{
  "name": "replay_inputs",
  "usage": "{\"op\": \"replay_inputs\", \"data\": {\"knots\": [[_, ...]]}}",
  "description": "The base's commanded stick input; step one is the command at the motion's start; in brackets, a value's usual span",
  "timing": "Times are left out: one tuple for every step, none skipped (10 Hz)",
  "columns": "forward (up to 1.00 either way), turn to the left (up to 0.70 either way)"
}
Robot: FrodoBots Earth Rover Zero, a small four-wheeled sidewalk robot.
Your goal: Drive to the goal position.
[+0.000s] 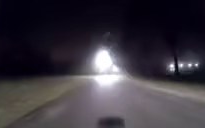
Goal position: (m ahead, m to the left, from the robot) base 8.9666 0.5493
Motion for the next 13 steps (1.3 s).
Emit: {"op": "replay_inputs", "data": {"knots": [[1.0, 0.02], [1.0, 0.03], [1.0, 0.03], [1.0, 0.03], [1.0, 0.04], [1.0, 0.04], [1.0, 0.04], [1.0, 0.05], [1.0, 0.11], [1.0, 0.18], [1.0, 0.18], [1.0, 0.18], [1.0, 0.18]]}}
